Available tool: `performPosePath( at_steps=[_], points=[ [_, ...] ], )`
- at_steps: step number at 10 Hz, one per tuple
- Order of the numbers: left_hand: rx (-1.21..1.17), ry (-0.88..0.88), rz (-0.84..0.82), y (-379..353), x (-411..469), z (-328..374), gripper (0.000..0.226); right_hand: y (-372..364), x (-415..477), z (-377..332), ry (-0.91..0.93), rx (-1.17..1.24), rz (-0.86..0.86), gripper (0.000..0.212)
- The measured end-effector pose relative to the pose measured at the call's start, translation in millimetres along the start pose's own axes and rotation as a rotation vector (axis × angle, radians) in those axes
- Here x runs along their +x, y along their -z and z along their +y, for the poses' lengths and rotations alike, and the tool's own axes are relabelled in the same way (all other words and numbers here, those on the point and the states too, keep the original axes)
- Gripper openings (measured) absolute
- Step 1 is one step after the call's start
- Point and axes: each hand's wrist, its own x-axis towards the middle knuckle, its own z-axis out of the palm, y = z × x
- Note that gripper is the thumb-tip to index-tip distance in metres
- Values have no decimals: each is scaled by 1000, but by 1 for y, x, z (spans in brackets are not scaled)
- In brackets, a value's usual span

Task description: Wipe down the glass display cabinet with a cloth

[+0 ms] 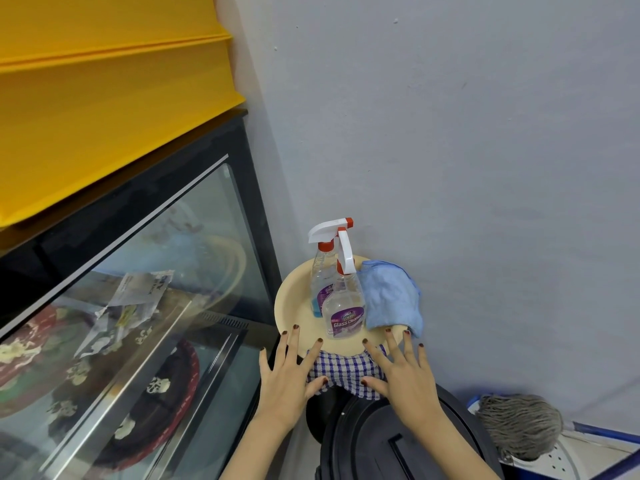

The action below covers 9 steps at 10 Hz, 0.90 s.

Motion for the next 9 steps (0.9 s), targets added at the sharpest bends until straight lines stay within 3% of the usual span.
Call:
performPosePath(
  at_steps=[4, 6, 9],
  points=[
    [20, -11, -52, 6, -5, 8, 62, -2, -4, -3, 49, -40, 118, 56],
    [9, -8, -33, 8, -6, 8, 63, -7, -2, -2, 59, 12, 171, 75],
    [-1, -5, -30, 13, -8, 12, 63, -8, -2, -3, 103, 54, 282, 76]
  ],
)
